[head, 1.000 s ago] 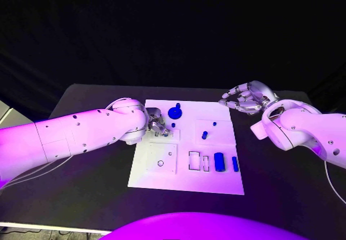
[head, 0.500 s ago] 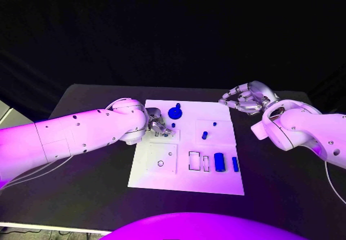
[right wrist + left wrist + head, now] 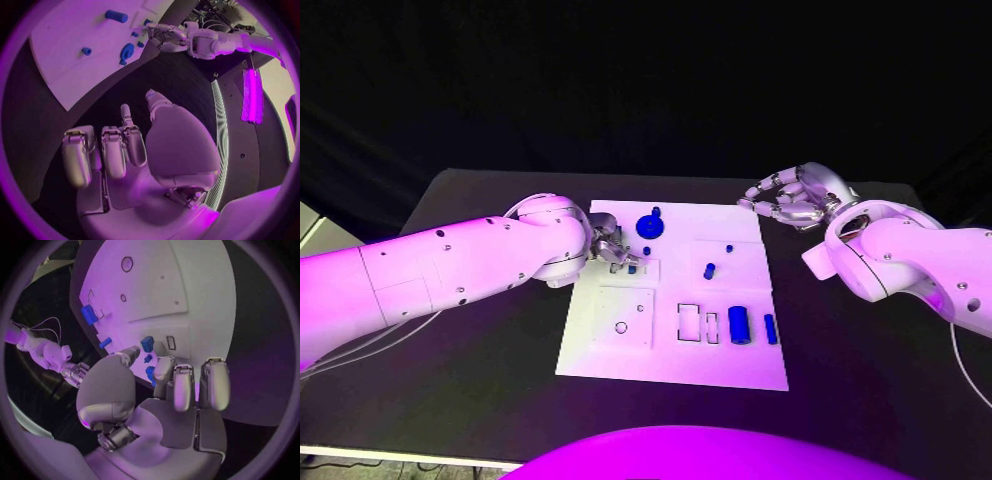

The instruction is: Assemble the parts on the task board

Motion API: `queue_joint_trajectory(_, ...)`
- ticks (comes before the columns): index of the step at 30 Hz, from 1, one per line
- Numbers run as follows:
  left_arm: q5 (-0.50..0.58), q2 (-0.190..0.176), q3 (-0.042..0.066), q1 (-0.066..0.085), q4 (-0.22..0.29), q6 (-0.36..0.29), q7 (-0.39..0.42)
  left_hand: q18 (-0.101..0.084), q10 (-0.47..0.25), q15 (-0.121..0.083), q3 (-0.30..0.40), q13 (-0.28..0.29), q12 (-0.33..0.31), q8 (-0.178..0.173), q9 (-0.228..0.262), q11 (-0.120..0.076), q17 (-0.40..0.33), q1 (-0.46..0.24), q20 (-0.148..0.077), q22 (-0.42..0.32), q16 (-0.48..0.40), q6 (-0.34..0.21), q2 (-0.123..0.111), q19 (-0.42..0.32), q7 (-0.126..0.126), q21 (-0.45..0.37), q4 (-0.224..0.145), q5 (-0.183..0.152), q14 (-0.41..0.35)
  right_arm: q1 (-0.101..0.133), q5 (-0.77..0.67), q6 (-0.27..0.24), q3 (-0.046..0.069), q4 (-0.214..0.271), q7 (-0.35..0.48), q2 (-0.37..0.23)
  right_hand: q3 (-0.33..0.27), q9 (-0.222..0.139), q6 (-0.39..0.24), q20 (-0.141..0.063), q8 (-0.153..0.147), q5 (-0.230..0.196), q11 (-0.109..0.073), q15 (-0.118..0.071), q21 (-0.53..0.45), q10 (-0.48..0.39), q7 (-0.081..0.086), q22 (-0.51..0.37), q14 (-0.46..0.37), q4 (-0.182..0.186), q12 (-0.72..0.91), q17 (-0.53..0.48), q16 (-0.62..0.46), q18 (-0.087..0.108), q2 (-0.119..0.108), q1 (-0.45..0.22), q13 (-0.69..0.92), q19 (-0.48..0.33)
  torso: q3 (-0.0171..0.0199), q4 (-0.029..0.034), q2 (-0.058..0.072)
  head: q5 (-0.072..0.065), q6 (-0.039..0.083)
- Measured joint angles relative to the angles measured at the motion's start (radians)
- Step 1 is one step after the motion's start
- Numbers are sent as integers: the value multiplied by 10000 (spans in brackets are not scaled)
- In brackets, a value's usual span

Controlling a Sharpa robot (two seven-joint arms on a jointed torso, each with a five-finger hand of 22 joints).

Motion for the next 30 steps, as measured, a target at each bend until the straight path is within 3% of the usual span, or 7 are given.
queue_joint_trajectory(8, 86, -100, 215, 37, 165, 33, -15, 0, 0, 0, -49, 22, 0, 0, 0, 0, -1, 34, 0, 8, 0, 0, 34, 0, 0, 0, -9, 0, 0, -3, 0, 0, 0, -14, -3, -1, 0, 0, 0, 0, 0, 0, 0, 0, 0, 0, 0, -1, 0, 0, 0, -1, 0, 1, 15, -36, 0, 0, -3, 5, -4, 6, 23)
queue_joint_trajectory(16, 375, -143, 328, 100, 226, 19, 5, 1, 0, 0, -284, -16, 0, 0, 1, 0, -2, 164, 0, 7, 0, 0, 31, 0, -1, 0, 4, 0, 0, -7, 0, -1, -2, -28, -5, 1, 0, 0, 0, 0, 0, 0, 0, 0, 0, 0, 0, -2, 0, 0, 0, -2, 0, 1, 15, -35, 0, 0, -4, 6, -4, 23, 34)
queue_joint_trajectory(19, 485, -164, 412, 114, 144, -11, 28, -1, -52, 0, -411, -216, -103, -2, 1, 9, -2, 401, -91, 7, -44, -39, 154, -96, 37, -117, -21, 0, 0, -8, 0, -2, -2, -29, -5, 2, 1, 1, 0, 0, 0, 0, 0, 0, 0, 0, 0, -2, 0, 0, 0, -2, 0, 0, 15, -35, 0, 0, -3, 6, -3, 37, 55)
queue_joint_trajectory(23, 762, -216, 596, 240, -141, -100, 126, 1, -883, 60, -564, -1331, -971, -430, -150, 194, -2, 1042, 16, -358, -345, -631, 281, -701, 266, -510, -12, 122, -17, -9, 0, -7, -2, -38, -5, -2, 1, 1, 0, 0, 0, 0, 0, 0, 0, 0, 0, -3, 0, 0, 0, -3, 0, 1, 16, -36, -1, 0, 1, 5, -2, 49, 94)
queue_joint_trajectory(25, 997, -222, 648, 373, -354, -137, 211, 15, -1250, 185, -580, -1833, -1360, -690, -322, 318, -3, 1222, 93, -632, -467, -848, 392, -957, 417, -683, -28, 124, -5, -9, 0, -9, -2, -49, -4, -4, 1, 1, 0, 0, 0, 0, 0, 0, 0, 0, 0, -3, 0, 0, 0, -3, 0, 1, 56, -76, -1, 0, 1, 3, -2, 55, 124)
queue_joint_trajectory(26, 1174, -220, 676, 478, -509, -150, 275, 155, -1522, 250, -596, -2212, -1651, -881, -458, 415, -3, 1377, 171, -836, -578, -978, 398, -1116, 537, -818, -13, 132, -17, -9, 0, -10, -2, -57, -4, -6, 1, 1, 0, 0, 0, 0, 0, 0, 0, 0, 0, -3, 0, 0, 0, -3, 0, 1, 56, -76, 0, 0, 1, 2, -2, 55, 133)
queue_joint_trajectory(30, 1684, -119, 723, 769, -1061, -139, 486, 159, -2469, 519, -680, -3534, -2660, -1551, -1008, 736, -3, 1716, 411, -1327, -892, -1547, 423, -1522, 881, -1142, -12, 176, -18, -9, 2, -12, 1, -74, -2, -9, 1, 1, 0, 0, 0, 0, 0, 0, 0, 0, 0, -4, 0, -1, 0, -4, 0, 1, 56, -76, -1, 0, 5, 1, 3, 56, 199)
